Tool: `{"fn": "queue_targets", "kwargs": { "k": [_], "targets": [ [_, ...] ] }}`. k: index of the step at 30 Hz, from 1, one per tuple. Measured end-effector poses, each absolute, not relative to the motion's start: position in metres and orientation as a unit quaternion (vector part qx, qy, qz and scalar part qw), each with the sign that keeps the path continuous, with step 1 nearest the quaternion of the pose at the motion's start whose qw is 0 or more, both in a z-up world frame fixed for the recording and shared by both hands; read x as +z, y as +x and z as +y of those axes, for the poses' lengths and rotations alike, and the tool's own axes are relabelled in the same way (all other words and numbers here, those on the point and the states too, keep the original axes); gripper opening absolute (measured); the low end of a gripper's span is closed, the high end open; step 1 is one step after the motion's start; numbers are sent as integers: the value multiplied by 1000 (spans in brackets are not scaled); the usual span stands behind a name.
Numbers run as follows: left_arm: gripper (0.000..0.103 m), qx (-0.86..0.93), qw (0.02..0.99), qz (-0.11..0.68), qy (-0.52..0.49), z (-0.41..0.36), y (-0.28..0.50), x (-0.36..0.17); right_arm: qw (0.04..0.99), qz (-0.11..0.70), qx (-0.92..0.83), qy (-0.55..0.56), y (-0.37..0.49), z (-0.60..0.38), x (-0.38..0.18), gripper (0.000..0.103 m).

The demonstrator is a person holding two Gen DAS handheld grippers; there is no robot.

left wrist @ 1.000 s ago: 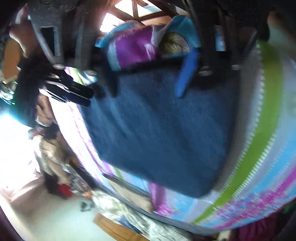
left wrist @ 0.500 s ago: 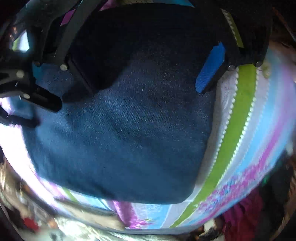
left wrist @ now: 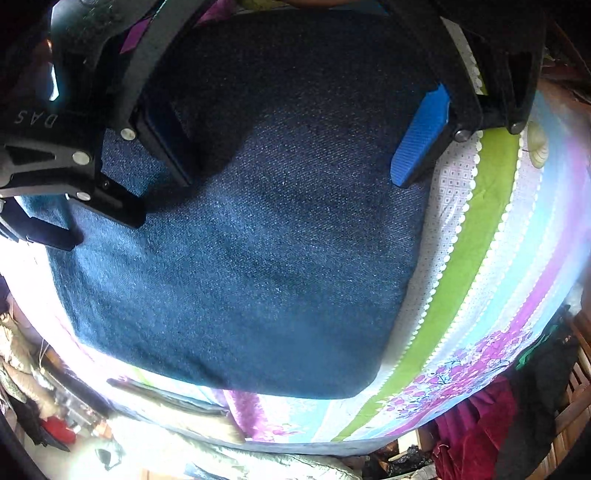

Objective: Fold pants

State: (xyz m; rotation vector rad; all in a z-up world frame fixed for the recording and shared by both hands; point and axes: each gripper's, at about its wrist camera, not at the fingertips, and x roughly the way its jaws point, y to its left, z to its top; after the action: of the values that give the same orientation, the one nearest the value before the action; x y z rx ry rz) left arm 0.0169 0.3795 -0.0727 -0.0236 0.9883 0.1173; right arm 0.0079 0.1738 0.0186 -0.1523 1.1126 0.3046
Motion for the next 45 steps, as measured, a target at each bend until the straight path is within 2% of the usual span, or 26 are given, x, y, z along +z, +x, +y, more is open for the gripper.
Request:
{"fn": "queue_targets", "kwargs": {
  "k": [3, 8, 13, 22, 45],
  "targets": [
    [103, 67, 881, 468, -2, 376, 15, -72, 819, 545, 147, -102, 12, 178, 23, 103],
    [103, 83, 878, 472, -8, 377, 19, -72, 849, 516, 88, -69, 10, 156, 42, 103],
    [103, 92, 876, 473, -8, 376, 21, -73, 838, 532, 77, -93, 24, 150, 18, 103],
    [103, 94, 877, 472, -1, 375, 20, -73, 865, 487, 80, -90, 13, 147, 13, 103],
    [103, 92, 878, 469, 0, 374, 19, -74, 870, 479, 79, -91, 9, 149, 12, 103]
  ]
}}
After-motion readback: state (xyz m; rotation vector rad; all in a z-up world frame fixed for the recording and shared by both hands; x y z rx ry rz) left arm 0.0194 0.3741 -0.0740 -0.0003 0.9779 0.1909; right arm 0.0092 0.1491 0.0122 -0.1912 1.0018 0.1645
